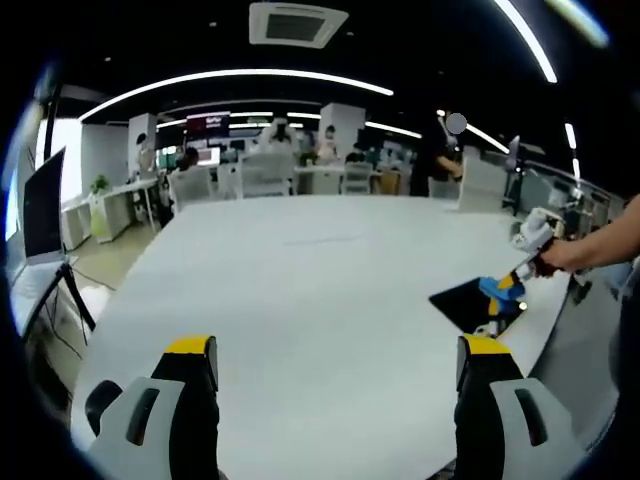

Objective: Wipe the mirror surface with the cleaning cloth until all visible marks leave the cleaned area.

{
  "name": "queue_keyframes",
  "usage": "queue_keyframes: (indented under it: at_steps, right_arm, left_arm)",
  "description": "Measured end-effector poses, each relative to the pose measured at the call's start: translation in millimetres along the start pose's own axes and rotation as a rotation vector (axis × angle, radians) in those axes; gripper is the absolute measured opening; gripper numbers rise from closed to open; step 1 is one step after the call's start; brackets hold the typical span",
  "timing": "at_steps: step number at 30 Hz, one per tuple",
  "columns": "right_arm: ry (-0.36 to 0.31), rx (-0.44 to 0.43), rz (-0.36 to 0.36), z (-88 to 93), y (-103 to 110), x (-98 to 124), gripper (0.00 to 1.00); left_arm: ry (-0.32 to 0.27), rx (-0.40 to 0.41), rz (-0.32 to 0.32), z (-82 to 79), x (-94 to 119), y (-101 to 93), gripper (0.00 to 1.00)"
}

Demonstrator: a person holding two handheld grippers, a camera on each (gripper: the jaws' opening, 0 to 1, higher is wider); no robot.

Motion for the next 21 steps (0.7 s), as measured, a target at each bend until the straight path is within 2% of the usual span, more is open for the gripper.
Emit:
queue_keyframes:
  at_steps: [4, 8, 12, 21]
  right_arm:
    - [0.006, 0.012, 0.005, 0.6, 1.6, -0.5, 0.00]
    - [-0.006, -0.068, 0.014, 1.2, -0.1, -1.5, 0.00]
    - [0.004, -0.026, 0.027, 0.4, 1.0, -1.5, 0.00]
    - [0.024, -0.046, 0.058, -0.2, -12.9, 0.9, 0.00]
  left_arm:
    - [-0.004, 0.016, 0.005, 1.5, 1.4, 1.6, 0.99]
    - [0.005, 0.023, 0.014, 3.7, 2.7, 2.6, 0.99]
    - [-0.005, 0.027, 0.017, -3.1, 5.5, 6.8, 0.99]
    - [-0.009, 0.028, 0.026, -17.2, 3.0, 11.6, 0.99]
Point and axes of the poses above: the point that each gripper's makers call its tool centre point, and the gripper's own axes: x roughly backward along the fingers, y roughly to its left, z roughly out of its underside, the point moved 1 cm from there along x, roughly backward along the fingers, and after that the axes turned 15 degrees about x, right-handed, at the moved point
